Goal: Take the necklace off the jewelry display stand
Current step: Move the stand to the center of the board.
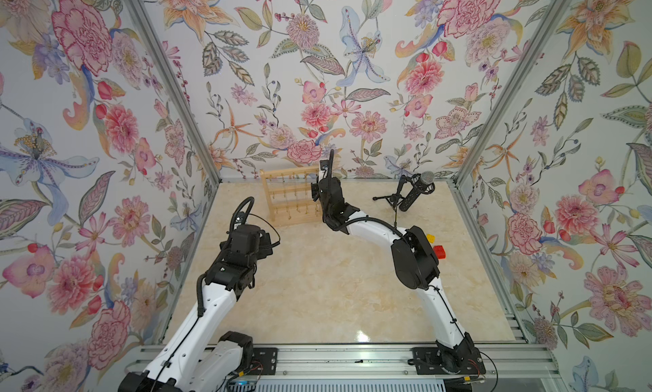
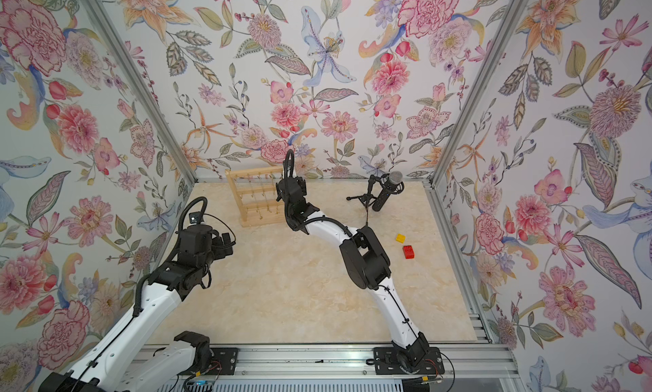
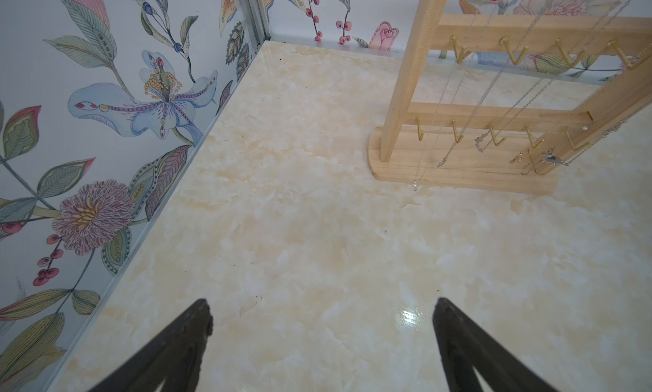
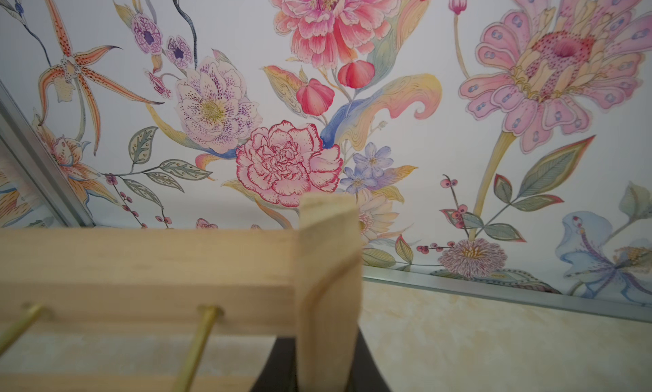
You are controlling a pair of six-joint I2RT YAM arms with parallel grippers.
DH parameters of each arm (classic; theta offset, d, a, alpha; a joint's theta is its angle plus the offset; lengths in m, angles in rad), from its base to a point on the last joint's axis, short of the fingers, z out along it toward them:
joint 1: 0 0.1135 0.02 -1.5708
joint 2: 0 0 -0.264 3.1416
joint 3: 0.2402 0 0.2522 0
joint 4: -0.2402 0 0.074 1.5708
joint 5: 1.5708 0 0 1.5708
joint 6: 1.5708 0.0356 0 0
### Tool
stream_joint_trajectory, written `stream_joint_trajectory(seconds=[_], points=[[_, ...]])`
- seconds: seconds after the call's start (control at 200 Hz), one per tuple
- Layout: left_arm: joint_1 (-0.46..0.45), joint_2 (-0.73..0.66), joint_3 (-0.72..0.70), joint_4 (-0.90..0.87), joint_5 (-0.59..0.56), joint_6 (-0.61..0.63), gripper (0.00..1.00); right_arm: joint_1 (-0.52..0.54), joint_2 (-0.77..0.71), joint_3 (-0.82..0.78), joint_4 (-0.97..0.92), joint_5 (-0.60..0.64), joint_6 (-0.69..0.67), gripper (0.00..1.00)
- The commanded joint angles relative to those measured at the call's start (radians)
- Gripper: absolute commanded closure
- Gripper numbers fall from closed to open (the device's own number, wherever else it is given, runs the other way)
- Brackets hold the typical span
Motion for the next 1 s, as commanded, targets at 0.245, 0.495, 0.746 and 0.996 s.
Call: stream_joint_trajectory(seconds=[0.245, 0.495, 0.746, 0.996], points=[[0.009, -0.005, -0.008, 0.014, -0.003, 0.011, 0.01, -0.052, -0.164, -0.206, 0.063, 0.08, -0.021, 1.0], [0.01, -0.004, -0.008, 0.014, -0.004, 0.013, 0.01, -0.101, -0.253, -0.355, 0.09, 0.078, 0.016, 1.0], [0.01, 0.003, -0.009, 0.014, -0.005, 0.014, 0.01, -0.162, -0.329, -0.48, 0.109, 0.051, 0.032, 1.0], [0.01, 0.006, -0.012, 0.017, -0.005, 0.014, 0.01, -0.205, -0.377, -0.56, 0.136, 0.012, 0.03, 1.0]])
